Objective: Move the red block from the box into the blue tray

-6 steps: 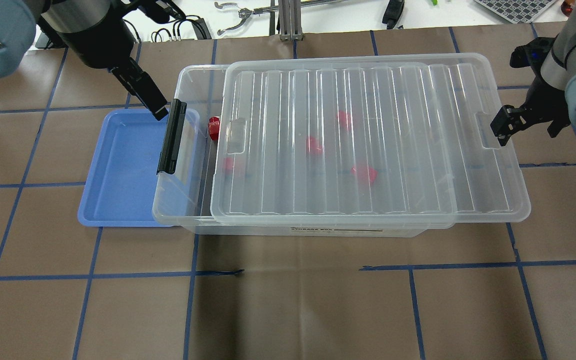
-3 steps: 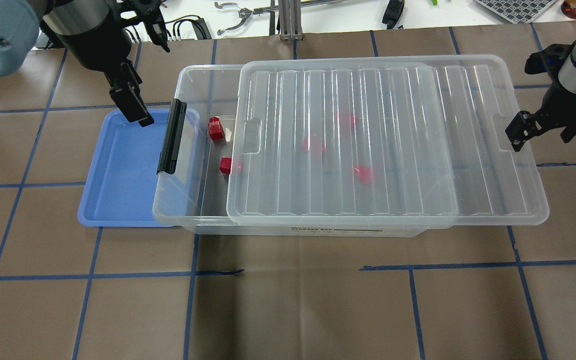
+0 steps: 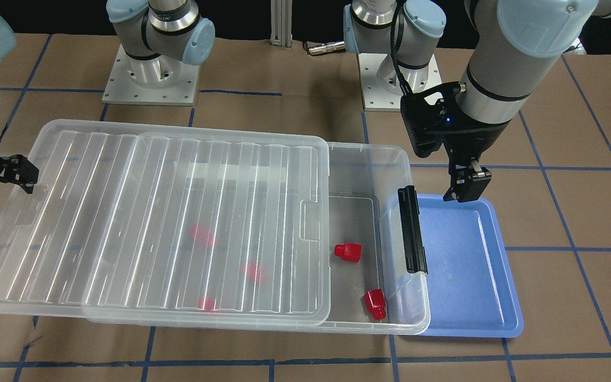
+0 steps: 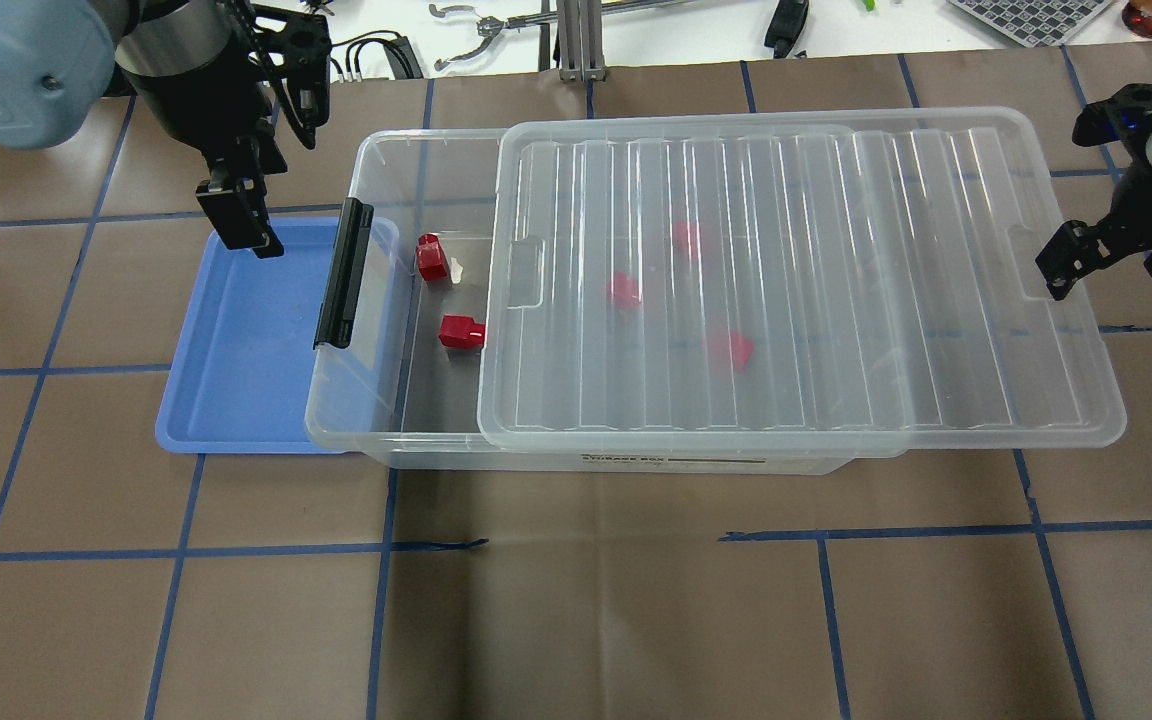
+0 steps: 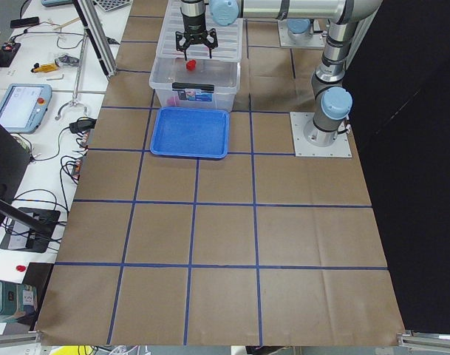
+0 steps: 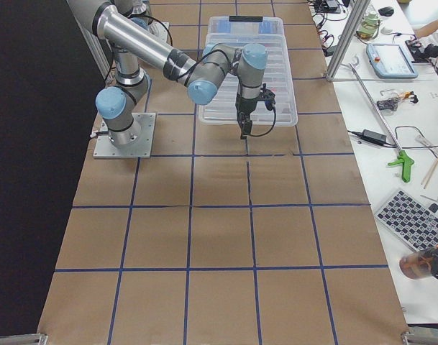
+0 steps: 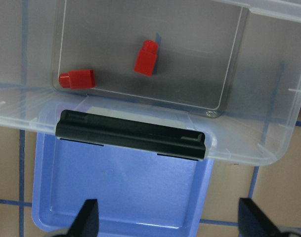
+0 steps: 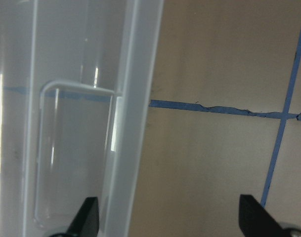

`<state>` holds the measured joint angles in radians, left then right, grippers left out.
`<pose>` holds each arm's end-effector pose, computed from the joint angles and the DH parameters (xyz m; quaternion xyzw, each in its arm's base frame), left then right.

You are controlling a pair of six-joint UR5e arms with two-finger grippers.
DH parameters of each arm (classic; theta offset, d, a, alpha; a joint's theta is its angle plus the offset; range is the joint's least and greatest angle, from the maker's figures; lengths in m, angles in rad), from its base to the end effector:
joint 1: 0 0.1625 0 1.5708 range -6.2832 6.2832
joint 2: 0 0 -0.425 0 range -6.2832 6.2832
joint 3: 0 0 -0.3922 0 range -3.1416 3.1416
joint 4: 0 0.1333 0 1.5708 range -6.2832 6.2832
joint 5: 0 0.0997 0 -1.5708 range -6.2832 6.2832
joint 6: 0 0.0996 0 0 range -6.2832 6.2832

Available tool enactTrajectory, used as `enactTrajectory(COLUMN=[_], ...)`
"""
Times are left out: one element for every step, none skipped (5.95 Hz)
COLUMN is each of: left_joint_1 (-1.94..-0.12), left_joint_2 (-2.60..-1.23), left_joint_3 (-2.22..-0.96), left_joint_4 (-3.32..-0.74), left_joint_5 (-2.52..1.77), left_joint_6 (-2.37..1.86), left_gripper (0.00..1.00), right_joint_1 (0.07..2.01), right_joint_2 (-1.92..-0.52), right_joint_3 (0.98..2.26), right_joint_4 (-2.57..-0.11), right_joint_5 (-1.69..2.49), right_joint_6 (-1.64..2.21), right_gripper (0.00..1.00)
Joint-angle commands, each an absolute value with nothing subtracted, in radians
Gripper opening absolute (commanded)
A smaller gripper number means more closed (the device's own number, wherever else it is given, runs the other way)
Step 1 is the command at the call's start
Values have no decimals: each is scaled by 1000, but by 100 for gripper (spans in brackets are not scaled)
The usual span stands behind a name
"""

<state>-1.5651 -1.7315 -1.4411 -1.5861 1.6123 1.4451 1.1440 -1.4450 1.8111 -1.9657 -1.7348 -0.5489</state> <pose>-0.1260 -0.5557 0.4658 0.6592 0.7513 0.0311 0.0002 -0.1096 -0.5236 0.3484 0.0596 -0.9948 -0.0257 0.0791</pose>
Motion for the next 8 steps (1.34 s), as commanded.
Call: enactTrajectory(left_joint_1=[-1591, -1615, -1643, -1663, -1689, -1693, -1701, -1700], left_joint_2=[-1772, -1785, -1814, -1850, -1885, -1935, -1981, -1982], left_joint_3=[-1433, -1446, -1444, -1447, -1451, -1454, -1498, -1553], left_joint_4=[-1531, -1513, -1513, -1511, -1511, -1468, -1371, -1289], left_joint_5=[1557, 1554, 1558, 1554, 1555, 1560, 1563, 1563], left_joint_6=[1453, 1453, 1447, 1445, 1445, 1448, 1448, 1453], left_gripper=[98, 98, 98, 98, 98, 98, 98, 97], right_joint_1=[1127, 1112, 1085, 1080, 1078, 1062, 1043, 1042], right_joint_2=[-1445, -1445, -1447, -1447, -1447, -1447, -1447, -1447], right_joint_3=[1810, 1807, 1806, 1804, 1804, 1804, 1804, 1801], right_joint_4=[-1971, -1971, -1970, -1971, -1970, -1971, -1971, -1971], right_joint_5=[-1736, -1735, -1735, -1735, -1736, -1736, -1736, -1736], right_joint_6=[-566, -580, -597, -606, -606, -620, -620, -620], right_gripper=[100, 100, 100, 100, 100, 100, 100, 100])
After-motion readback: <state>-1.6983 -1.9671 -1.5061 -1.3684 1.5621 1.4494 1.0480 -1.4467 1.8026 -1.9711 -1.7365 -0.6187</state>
